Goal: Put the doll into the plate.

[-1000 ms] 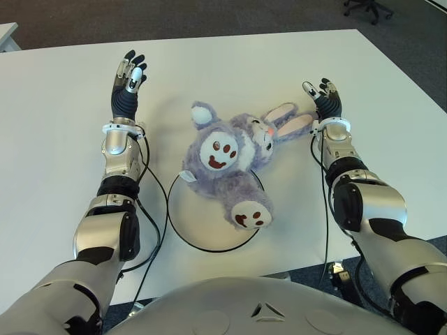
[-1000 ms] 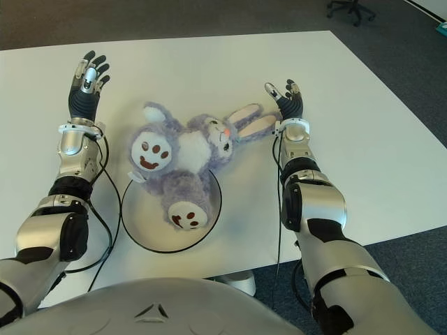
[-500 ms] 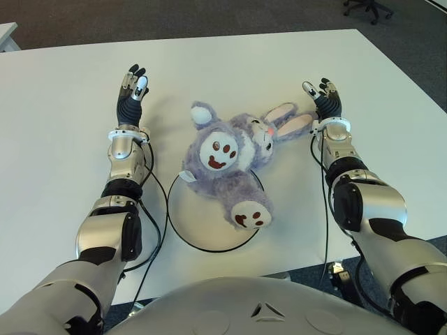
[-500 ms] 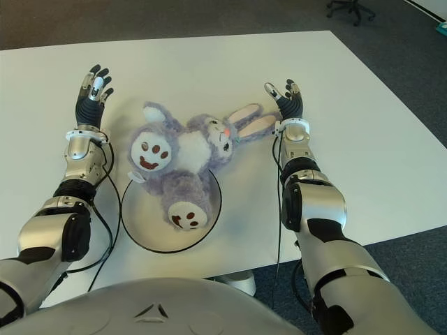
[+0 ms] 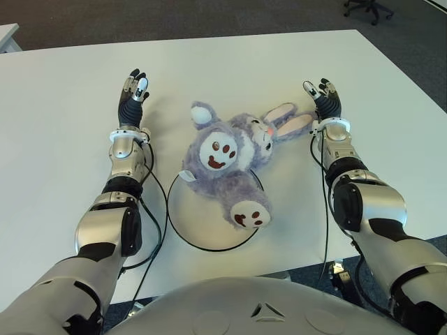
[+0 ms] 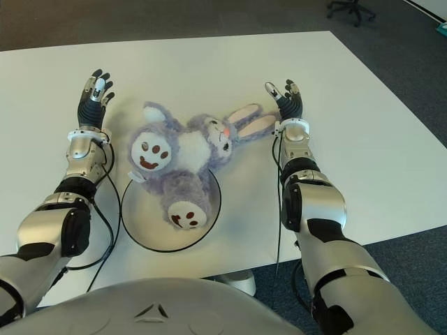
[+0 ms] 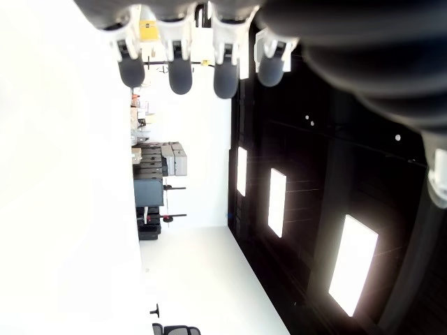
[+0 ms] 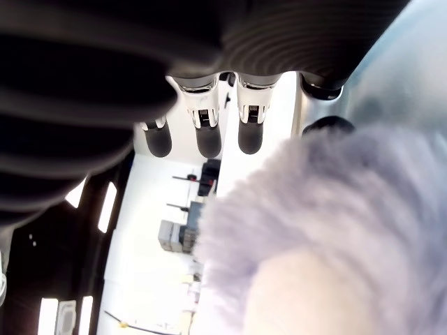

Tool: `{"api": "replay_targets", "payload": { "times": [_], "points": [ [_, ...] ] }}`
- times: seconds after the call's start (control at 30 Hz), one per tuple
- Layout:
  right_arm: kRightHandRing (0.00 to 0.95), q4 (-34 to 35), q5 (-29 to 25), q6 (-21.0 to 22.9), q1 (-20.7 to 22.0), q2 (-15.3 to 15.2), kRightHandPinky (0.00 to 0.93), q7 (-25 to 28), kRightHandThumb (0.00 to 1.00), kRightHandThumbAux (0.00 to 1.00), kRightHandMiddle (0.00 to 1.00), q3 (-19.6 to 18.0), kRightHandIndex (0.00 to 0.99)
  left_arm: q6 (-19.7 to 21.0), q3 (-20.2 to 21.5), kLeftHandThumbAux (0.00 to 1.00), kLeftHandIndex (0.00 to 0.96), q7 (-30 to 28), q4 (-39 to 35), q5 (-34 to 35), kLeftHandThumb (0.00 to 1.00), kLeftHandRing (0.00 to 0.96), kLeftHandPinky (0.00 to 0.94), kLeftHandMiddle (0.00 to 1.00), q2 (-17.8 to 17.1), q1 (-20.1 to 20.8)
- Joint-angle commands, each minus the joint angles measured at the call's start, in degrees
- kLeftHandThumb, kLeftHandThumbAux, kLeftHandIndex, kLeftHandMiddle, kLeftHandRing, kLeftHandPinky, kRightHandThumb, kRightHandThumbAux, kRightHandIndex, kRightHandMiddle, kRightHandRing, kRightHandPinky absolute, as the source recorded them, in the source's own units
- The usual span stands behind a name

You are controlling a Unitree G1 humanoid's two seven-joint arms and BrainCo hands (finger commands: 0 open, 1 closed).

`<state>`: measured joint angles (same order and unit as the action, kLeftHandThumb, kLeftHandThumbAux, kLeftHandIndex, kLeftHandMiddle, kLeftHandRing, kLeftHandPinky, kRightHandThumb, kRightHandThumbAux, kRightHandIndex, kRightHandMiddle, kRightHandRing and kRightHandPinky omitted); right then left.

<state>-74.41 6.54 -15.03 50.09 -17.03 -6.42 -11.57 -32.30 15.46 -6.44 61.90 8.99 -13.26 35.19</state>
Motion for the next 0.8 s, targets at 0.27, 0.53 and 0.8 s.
{"api": "replay_targets", "payload": {
  "times": [0.27, 0.53, 0.8],
  "points": [
    [0.0, -2.91, -0.65, 2.24, -3.76, 1.91, 0.0, 1.7, 0.0, 0.46, 0.0, -0.53, 0.0, 1.44, 1.25, 0.352, 0.0, 0.63, 4.78, 0.57, 0.0, 0.083, 0.071, 0.095, 0.71, -1.68],
    [0.0, -2.93, -0.61, 1.76, -3.82, 1.91, 0.0, 2.06, 0.0, 0.45, 0.0, -0.89, 0.0, 1.92, 1.75, 0.361, 0.007, 1.28, 5.24, 0.22, 0.0, 0.082, 0.07, 0.097, 1.16, -1.7],
    [0.0, -2.94, -0.6, 1.44, -3.92, 1.85, 0.0, 2.06, 0.0, 0.441, 0.0, -1.04, 0.0, 2.21, 1.56, 0.372, 0.0, 2.76, 5.51, -0.32, 0.0, 0.067, 0.038, 0.085, 1.36, -2.52]
  ]
}}
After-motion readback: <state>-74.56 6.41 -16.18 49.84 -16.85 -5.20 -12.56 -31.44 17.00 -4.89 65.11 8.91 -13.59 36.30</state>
